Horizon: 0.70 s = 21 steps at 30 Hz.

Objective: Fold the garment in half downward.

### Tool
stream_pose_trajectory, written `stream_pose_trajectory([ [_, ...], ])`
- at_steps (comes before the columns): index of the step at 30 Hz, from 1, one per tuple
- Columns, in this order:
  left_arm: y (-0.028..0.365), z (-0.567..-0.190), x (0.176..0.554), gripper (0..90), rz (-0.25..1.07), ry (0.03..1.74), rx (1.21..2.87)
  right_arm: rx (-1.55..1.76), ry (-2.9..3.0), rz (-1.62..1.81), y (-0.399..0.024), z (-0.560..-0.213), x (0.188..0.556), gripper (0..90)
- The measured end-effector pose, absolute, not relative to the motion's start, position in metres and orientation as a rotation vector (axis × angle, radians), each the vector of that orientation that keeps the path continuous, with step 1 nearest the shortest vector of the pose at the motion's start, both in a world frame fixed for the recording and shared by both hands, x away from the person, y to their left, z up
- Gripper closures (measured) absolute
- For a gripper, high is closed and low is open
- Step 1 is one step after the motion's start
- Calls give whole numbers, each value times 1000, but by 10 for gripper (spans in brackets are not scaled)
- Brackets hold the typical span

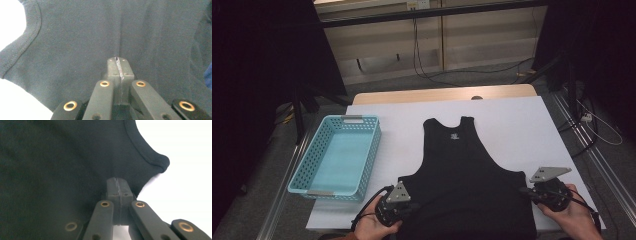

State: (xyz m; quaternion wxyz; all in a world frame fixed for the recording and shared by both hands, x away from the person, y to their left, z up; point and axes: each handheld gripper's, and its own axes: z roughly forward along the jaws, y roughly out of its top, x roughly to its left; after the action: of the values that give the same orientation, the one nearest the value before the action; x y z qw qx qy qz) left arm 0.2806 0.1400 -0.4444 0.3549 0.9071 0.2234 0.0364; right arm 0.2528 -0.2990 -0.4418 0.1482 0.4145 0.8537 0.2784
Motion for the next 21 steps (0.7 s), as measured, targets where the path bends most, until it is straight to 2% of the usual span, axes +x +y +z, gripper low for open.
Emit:
stream_pose_trajectory([
  [7,144,-444,275,900,56,568,2345,1180,2466,817,-309,-442,237,900],
  [16,149,-442,268,899,25,572,2318,1186,2477,863,-310,-441,235,900],
  [17,149,-441,269,893,24,581,2311,1184,2479,891,-310,-440,235,889],
  [18,149,-441,270,877,28,572,2305,1174,2476,921,-310,-440,236,839],
  [21,147,-438,272,758,86,578,2285,1176,2439,960,-308,-438,239,709],
])
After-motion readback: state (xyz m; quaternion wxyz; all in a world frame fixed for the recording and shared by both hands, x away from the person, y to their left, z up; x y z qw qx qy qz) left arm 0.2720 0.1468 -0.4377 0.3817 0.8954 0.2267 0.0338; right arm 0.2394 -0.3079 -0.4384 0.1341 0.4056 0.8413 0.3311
